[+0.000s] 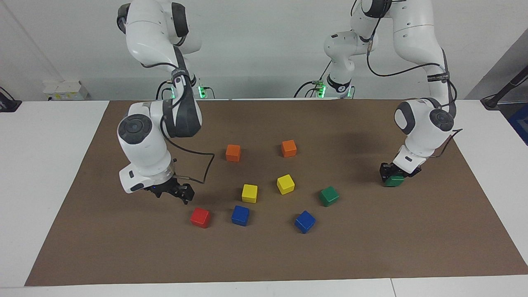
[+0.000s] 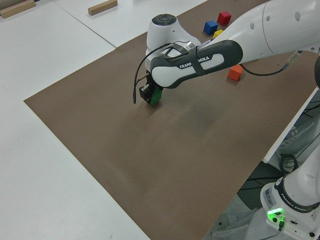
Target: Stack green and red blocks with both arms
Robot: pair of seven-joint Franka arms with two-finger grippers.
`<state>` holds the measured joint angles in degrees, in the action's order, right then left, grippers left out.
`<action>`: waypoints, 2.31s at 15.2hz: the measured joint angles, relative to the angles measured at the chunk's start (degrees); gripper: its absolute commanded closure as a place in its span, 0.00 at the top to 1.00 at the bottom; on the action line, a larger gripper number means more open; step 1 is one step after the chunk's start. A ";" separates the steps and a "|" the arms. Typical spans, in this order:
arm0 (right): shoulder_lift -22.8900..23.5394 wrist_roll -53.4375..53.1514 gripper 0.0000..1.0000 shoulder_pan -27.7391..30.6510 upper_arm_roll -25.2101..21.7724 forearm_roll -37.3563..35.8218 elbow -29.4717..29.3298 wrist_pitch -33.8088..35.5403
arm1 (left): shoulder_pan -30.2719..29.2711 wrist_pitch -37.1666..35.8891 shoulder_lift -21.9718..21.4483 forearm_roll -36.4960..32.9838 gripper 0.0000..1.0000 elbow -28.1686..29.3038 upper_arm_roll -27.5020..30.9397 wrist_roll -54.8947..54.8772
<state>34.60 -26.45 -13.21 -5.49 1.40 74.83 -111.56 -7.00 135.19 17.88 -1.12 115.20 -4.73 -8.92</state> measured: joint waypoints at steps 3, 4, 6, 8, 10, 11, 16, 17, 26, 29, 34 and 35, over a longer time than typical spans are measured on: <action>5.13 -3.53 1.00 -1.33 0.44 0.05 -4.16 -2.35 | 0.01 0.40 0.32 -0.02 1.00 -0.04 -0.08 -0.05; 6.36 -3.67 1.00 -1.49 0.45 0.06 -4.74 -3.16 | 0.11 0.13 0.35 -0.01 1.00 -0.71 -0.19 0.00; 8.00 -3.68 1.00 -1.72 0.48 0.07 -5.25 -4.41 | 1.96 -6.37 1.04 0.04 1.00 -7.08 -0.40 3.82; 8.88 -3.69 1.00 -1.98 0.48 0.07 -5.25 -6.83 | 6.80 -16.26 3.06 0.03 1.00 -18.53 -0.61 15.29; 9.41 -3.69 1.00 -2.07 0.48 0.07 -4.89 -8.28 | 13.46 -19.44 5.86 -0.06 1.00 -26.37 -0.76 29.74; 9.58 -3.69 1.00 -2.07 0.48 0.04 -4.70 -8.80 | 16.53 -18.76 7.37 -0.22 1.00 -28.01 -0.78 36.00; 9.88 -3.69 0.69 -2.22 0.48 0.00 -0.22 -13.90 | 22.25 -8.22 13.52 -4.94 1.00 -26.43 -0.48 52.55; 9.91 -3.69 0.36 -2.26 0.48 -0.01 0.64 -14.57 | 22.19 -6.57 13.66 -5.65 1.00 -24.97 -0.18 53.01; 7.48 0.88 0.00 -1.61 0.07 -0.26 0.69 -9.64 | 23.05 0.12 11.91 -7.68 0.00 -17.19 -0.45 60.31; 1.31 10.16 0.00 0.74 -0.58 -0.27 2.21 -2.90 | 23.04 -1.11 11.41 -10.17 0.00 -16.67 -0.23 57.52; -14.74 25.38 0.00 7.97 -0.96 -0.64 22.79 -6.96 | 12.42 -13.33 4.53 -9.90 0.00 -17.14 0.30 26.97; -16.81 28.14 0.00 9.77 -0.99 -0.68 26.72 -8.74 | 9.11 -14.40 3.07 -8.93 0.00 -17.04 0.30 19.75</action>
<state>17.80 1.70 -3.44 -6.47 0.72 101.55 -120.30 2.11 120.78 20.95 -10.05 98.16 -4.43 10.83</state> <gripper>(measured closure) 0.445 0.449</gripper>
